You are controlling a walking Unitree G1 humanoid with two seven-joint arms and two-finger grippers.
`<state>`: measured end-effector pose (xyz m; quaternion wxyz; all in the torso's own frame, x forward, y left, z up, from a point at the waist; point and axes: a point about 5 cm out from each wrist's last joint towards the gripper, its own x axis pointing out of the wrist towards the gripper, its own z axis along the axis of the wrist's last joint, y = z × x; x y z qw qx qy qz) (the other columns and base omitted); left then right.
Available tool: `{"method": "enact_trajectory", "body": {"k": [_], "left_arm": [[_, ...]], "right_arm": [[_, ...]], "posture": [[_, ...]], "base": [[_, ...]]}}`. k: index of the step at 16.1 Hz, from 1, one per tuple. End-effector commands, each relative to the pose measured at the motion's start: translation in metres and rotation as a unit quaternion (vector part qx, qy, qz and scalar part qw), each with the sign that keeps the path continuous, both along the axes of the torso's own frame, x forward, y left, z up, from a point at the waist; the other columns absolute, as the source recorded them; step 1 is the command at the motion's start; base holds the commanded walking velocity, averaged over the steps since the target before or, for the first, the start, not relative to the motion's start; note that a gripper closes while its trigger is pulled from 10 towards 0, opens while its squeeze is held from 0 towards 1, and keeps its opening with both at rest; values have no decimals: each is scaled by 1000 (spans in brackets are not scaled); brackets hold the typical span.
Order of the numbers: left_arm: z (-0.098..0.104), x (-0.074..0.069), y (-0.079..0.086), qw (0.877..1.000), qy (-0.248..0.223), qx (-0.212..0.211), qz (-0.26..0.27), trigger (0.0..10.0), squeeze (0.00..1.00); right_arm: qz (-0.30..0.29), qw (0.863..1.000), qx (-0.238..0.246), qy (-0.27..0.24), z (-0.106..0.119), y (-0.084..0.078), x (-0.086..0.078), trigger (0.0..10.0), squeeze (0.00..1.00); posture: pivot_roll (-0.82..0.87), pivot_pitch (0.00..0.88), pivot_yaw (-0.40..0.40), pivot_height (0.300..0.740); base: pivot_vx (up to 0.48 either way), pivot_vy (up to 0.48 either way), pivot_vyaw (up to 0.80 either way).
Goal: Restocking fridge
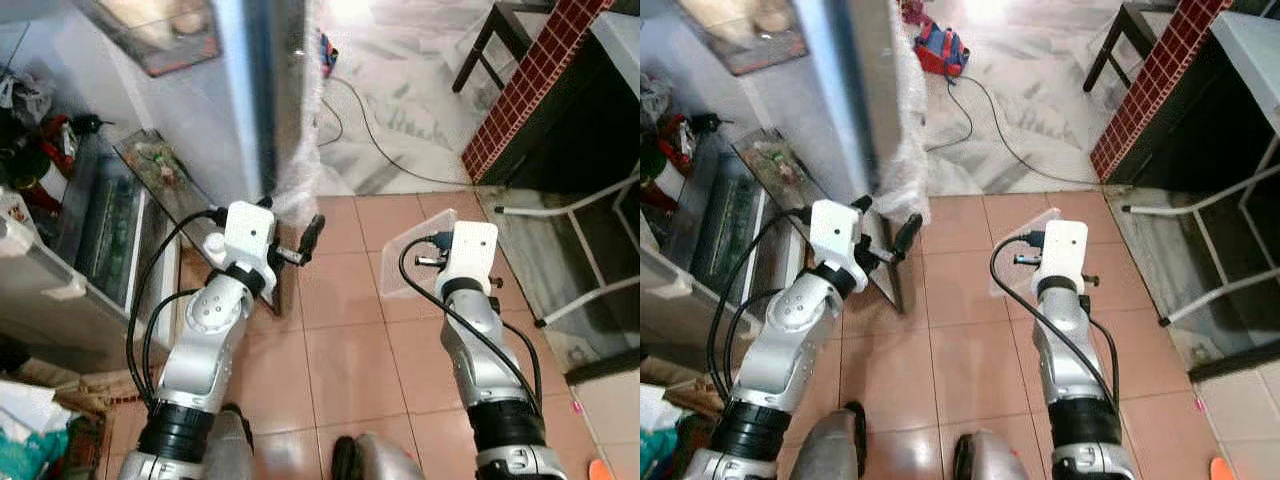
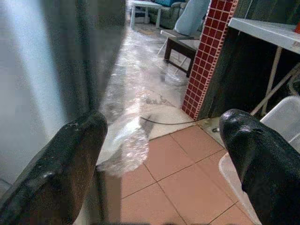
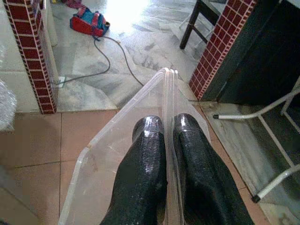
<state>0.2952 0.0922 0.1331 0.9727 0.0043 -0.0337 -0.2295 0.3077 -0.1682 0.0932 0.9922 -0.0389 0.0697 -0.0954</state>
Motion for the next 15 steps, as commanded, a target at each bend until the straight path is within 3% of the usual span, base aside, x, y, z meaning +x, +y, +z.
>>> {"method": "enact_trajectory", "body": {"k": [1, 3, 5, 7, 15], "left_arm": [[-1, -2, 1, 1000, -6, 12, 4, 10000, 0], [-2, -2, 19, 998, -10, 24, 65, 10000, 0], [-4, -3, 36, 996, -6, 10, 88, 10000, 0], [0, -2, 45, 994, -14, 10, 105, 10000, 0], [5, 10, 36, 995, -25, 28, 92, 10000, 0]], "right_arm": [[-3, 1000, 1, -5, 2, -1, 1, 10000, 0], [-4, 1000, 3, -5, 2, -2, 0, 10000, 0], [-7, 1000, 9, 7, -2, -4, -3, 10000, 0], [-9, 1000, -3, 15, -6, -6, -7, 10000, 0], [-8, 1000, 3, 11, -5, -8, -9, 10000, 0]], "posture": [[85, 137, -57, 740], [89, 136, -57, 740], [93, 137, -56, 740], [93, 139, -55, 740], [77, 146, -47, 740]], "base": [[0, 0, 0], [0, 0, 0], [0, 0, 0], [120, 0, -800], [429, 0, -100]]}}
